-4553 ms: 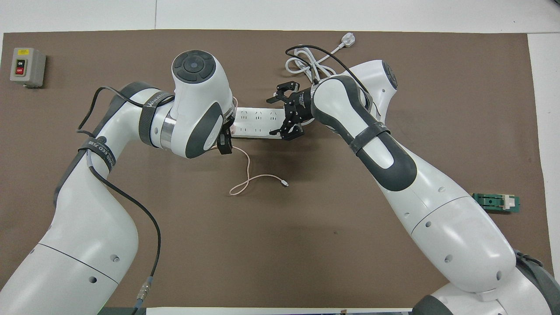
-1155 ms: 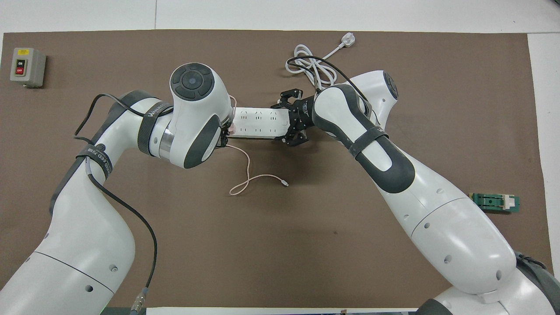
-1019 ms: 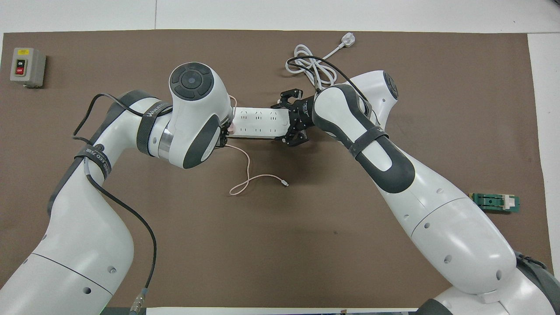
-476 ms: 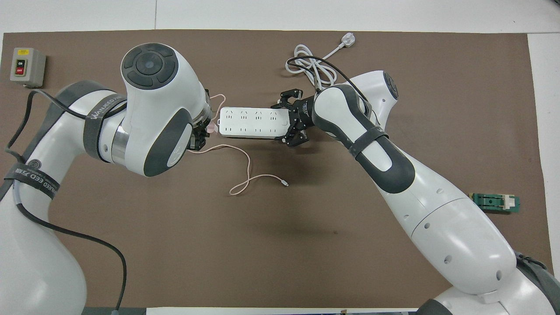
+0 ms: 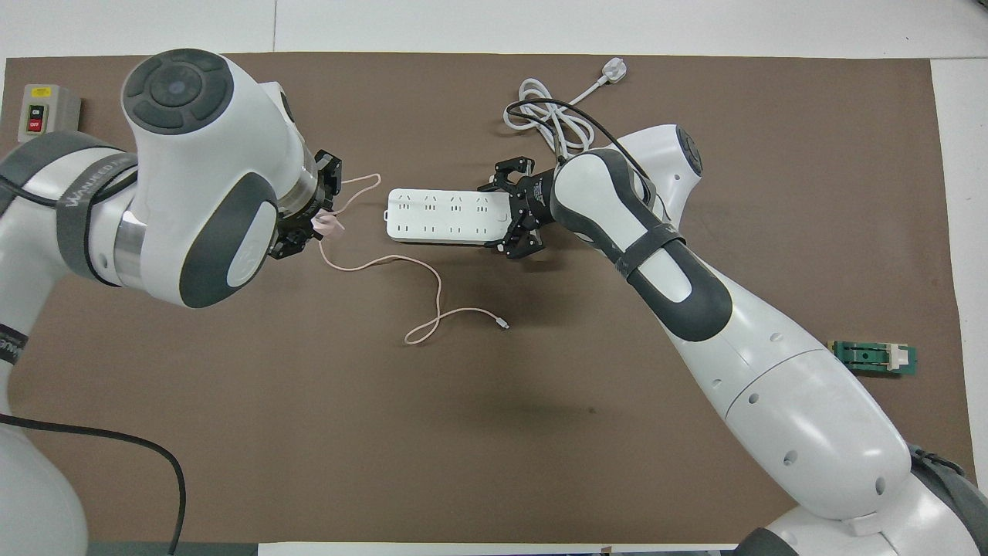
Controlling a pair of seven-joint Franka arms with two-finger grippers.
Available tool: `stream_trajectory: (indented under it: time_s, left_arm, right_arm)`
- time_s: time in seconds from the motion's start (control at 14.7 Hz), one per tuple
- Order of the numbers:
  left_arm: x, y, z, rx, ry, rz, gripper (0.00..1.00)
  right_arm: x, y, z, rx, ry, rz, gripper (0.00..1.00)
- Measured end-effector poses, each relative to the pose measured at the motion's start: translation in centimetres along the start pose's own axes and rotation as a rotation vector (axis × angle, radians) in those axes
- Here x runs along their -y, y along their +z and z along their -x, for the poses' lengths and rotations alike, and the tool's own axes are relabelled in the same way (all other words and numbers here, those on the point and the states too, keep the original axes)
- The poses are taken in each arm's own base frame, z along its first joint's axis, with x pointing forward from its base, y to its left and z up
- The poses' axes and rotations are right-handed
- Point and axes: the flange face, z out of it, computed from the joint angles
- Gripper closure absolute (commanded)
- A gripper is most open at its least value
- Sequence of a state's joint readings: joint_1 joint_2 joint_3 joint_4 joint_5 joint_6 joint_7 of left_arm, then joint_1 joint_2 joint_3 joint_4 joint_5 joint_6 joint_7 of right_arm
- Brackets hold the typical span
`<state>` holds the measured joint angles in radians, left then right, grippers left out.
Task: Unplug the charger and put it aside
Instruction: 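Pull the pink charger out of the strip with the left gripper, then carry the charger away with the left gripper while the right gripper withdraws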
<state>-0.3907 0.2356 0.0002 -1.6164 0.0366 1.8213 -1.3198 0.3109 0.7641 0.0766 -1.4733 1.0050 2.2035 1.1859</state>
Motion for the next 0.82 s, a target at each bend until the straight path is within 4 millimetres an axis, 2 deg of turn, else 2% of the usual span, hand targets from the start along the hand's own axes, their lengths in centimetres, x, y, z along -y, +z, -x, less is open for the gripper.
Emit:
stream_trajectory:
  time_s: [0.07, 0.14, 0.2, 0.34, 0.48, 0.68, 0.82]
  left_arm:
    - [0.8, -0.7, -0.8, 0.003, 0.085, -0.01, 1.0]
    - [1.7, -1.3, -1.7, 0.011, 0.173, -0.026, 1.0]
    - [2.6, -1.8, -2.6, 0.021, 0.255, -0.043, 1.0]
    - [4.3, -2.5, -4.6, 0.039, 0.401, -0.061, 1.0]
    - [6.2, -2.8, -6.5, 0.054, 0.548, -0.064, 1.0]
    - [10.1, -2.3, -9.7, 0.089, 0.742, -0.066, 1.0]
    - [13.0, -1.0, -11.7, 0.114, 0.844, -0.048, 1.0]
  right_arm:
    - [0.0, 0.0, 0.0, 0.0, 0.0, 0.0, 1.0]
    - [0.0, 0.0, 0.0, 0.0, 0.0, 0.0, 0.16]
    - [0.0, 0.0, 0.0, 0.0, 0.0, 0.0, 0.0]
    - [0.0, 0.1, 0.4, -0.001, -0.006, -0.001, 0.0]
    - [0.0, -0.4, 1.9, 0.002, -0.016, -0.011, 0.0]
    - [0.5, -3.5, 4.1, 0.014, 0.0, -0.041, 0.0]
    - [0.7, -6.4, 5.1, 0.03, 0.005, -0.039, 0.0]
